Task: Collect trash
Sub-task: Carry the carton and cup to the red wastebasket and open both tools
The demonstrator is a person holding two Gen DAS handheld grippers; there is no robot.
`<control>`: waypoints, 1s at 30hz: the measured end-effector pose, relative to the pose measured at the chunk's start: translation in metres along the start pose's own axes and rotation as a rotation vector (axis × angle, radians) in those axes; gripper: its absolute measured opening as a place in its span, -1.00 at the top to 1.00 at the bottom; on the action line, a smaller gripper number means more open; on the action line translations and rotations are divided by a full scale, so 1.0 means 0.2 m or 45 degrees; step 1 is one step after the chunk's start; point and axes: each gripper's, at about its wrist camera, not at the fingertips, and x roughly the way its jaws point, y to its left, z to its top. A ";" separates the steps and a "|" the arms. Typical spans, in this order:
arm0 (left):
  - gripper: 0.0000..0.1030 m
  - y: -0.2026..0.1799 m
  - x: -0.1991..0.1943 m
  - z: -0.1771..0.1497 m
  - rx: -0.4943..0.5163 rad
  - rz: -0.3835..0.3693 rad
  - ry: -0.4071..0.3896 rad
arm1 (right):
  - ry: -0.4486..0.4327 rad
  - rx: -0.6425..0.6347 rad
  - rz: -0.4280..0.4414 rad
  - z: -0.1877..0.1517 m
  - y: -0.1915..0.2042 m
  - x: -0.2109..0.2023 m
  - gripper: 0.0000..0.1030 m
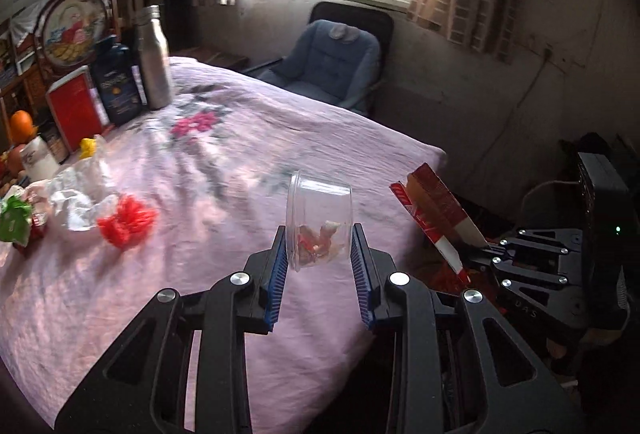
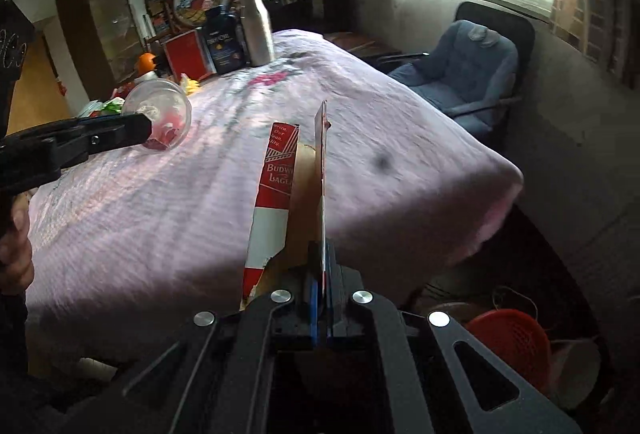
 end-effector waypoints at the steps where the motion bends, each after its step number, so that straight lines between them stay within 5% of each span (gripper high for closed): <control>1: 0.39 -0.06 0.03 0.00 0.022 -0.027 0.018 | 0.011 0.029 -0.028 -0.04 -0.07 -0.02 0.94; 11: 0.39 -0.78 0.48 -0.01 0.254 -0.355 0.229 | 0.120 0.413 -0.296 -0.46 -0.69 -0.10 0.94; 16: 0.39 -1.03 0.81 -0.11 0.308 -0.460 0.450 | 0.238 0.603 -0.324 -0.69 -0.91 -0.02 0.94; 30: 0.39 -1.37 1.44 -0.35 0.386 -0.464 0.784 | 0.435 0.768 -0.300 -0.98 -1.15 0.22 0.94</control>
